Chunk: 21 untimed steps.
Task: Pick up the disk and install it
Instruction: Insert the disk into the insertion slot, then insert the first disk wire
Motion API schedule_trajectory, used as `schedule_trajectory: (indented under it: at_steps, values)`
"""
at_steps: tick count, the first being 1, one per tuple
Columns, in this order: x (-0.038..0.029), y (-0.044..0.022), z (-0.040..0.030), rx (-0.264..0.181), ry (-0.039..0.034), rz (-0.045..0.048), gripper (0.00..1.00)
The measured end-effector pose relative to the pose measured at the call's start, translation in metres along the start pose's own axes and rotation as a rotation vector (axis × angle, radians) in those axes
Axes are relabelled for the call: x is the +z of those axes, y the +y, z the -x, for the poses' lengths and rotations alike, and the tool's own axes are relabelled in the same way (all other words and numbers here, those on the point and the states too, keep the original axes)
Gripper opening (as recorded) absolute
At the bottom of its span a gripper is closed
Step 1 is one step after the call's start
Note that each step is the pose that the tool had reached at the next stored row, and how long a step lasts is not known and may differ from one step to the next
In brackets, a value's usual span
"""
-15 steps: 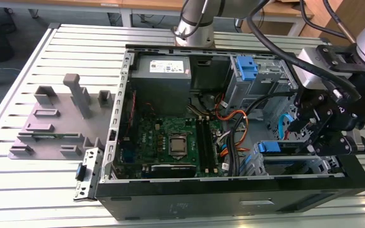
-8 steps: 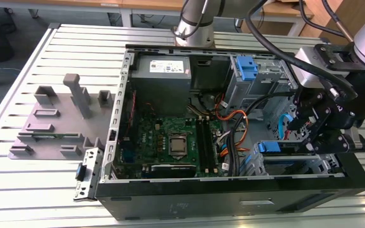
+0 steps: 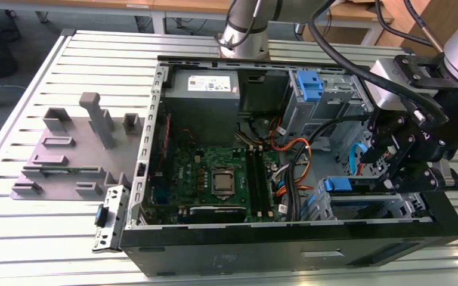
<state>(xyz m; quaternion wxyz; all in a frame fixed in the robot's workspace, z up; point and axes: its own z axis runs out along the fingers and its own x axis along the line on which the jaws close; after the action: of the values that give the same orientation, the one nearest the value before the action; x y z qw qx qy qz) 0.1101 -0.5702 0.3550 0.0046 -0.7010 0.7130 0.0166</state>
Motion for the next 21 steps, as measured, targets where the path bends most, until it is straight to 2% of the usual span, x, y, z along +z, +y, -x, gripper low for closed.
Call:
schedule_trajectory:
  at_steps: [10, 21]
  values:
    - [0.0, 0.0, 0.0002, -0.017, 0.0001, 0.0005, 0.48]
    - [-0.0037, 0.0, 0.0003, -0.017, 0.0003, 0.0005, 0.48]
